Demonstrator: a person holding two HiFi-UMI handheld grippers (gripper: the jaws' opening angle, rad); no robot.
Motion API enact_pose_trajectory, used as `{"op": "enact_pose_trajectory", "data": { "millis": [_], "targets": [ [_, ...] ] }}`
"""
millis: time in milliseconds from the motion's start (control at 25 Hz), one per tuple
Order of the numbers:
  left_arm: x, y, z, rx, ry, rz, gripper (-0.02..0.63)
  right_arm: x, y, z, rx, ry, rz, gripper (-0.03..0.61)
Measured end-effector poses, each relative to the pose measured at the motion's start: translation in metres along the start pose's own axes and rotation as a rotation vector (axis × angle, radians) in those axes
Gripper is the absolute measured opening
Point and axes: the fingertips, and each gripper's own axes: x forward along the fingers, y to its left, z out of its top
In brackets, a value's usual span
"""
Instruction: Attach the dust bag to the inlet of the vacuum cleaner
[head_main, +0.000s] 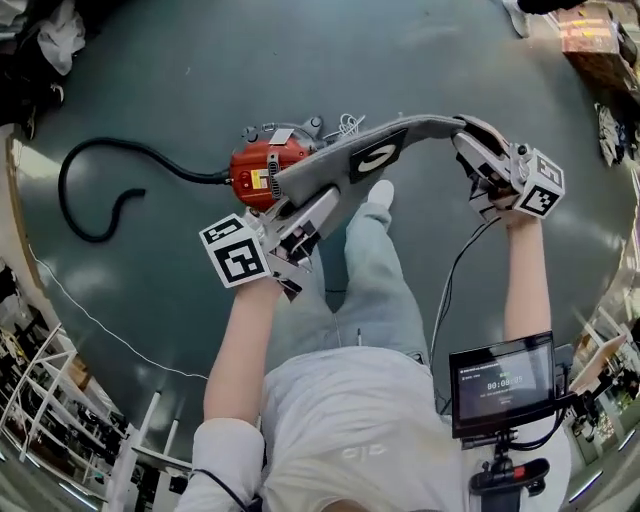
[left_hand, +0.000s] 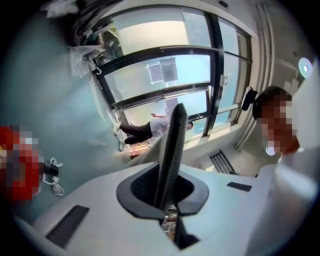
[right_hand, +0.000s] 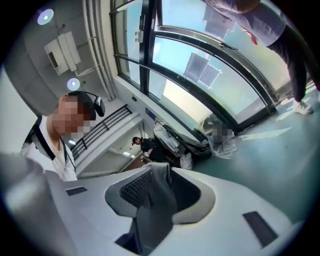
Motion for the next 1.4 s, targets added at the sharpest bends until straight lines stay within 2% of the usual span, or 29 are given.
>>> {"op": "enact_pose_trajectory", "data": {
  "millis": [80, 120, 240, 360, 440, 520, 600, 760, 840, 880, 960, 1080, 1120, 1200, 1320, 1400],
  "targets": [
    [0.006, 0.035, -0.012, -0.089, -0.031, -0.018, 0.014, 0.005, -0.037, -0.028, -0.059, 0.026, -0.064, 0.113],
    [0.007, 0.049, -0.018, -0.113, -0.04, -0.01, 0.014, 0.01, -0.045, -0.038, -0.119, 0.053, -0.082, 0.185],
    [0.012, 0.086, -0.036, -0.161, -0.072, 0.007, 0.014, 0.024, -0.057, -0.072, -0.394, 0.217, -0.082, 0.299],
    [0.017, 0.144, -0.059, -0.236, -0.119, 0.035, 0.014, 0.026, -0.096, -0.123, -0.612, 0.415, -0.063, 0.316],
    [0.016, 0.184, -0.068, -0.26, -0.133, 0.06, 0.014, 0.025, -0.128, -0.145, -0.651, 0.467, -0.074, 0.316],
    [0.017, 0.216, -0.069, -0.288, -0.146, 0.072, 0.014, 0.028, -0.158, -0.155, -0.602, 0.455, -0.098, 0.316],
    [0.018, 0.234, -0.072, -0.346, -0.169, 0.069, 0.014, 0.031, -0.176, -0.171, -0.501, 0.453, -0.085, 0.316],
    [0.014, 0.239, -0.059, -0.465, -0.32, -0.041, 0.014, 0.03, -0.182, -0.237, -0.315, 0.613, 0.012, 0.318],
    [0.009, 0.233, -0.053, -0.493, -0.356, -0.118, 0.014, 0.038, -0.169, -0.27, -0.204, 0.593, 0.056, 0.438],
    [0.007, 0.227, -0.052, -0.502, -0.351, -0.17, 0.014, 0.045, -0.156, -0.286, -0.153, 0.563, 0.088, 0.469],
    [0.004, 0.21, -0.055, -0.547, -0.317, -0.318, 0.014, 0.066, -0.123, -0.32, -0.109, 0.541, 0.175, 0.586],
    [0.01, 0.184, -0.068, -0.664, -0.195, -0.529, 0.014, 0.095, -0.076, -0.348, -0.09, 0.523, 0.354, 0.585],
    [0.011, 0.177, -0.073, -0.69, -0.156, -0.565, 0.014, 0.1, -0.063, -0.35, -0.074, 0.509, 0.419, 0.584],
    [0.006, 0.171, -0.077, -0.723, -0.123, -0.582, 0.014, 0.102, -0.041, -0.353, -0.034, 0.505, 0.526, 0.564],
    [-0.002, 0.176, -0.089, -0.754, -0.097, -0.533, 0.014, 0.088, -0.01, -0.364, 0.04, 0.547, 0.647, 0.338],
    [-0.004, 0.18, -0.094, -0.704, -0.09, -0.49, 0.014, 0.081, -0.001, -0.369, 0.107, 0.567, 0.649, 0.15]
  ]
}}
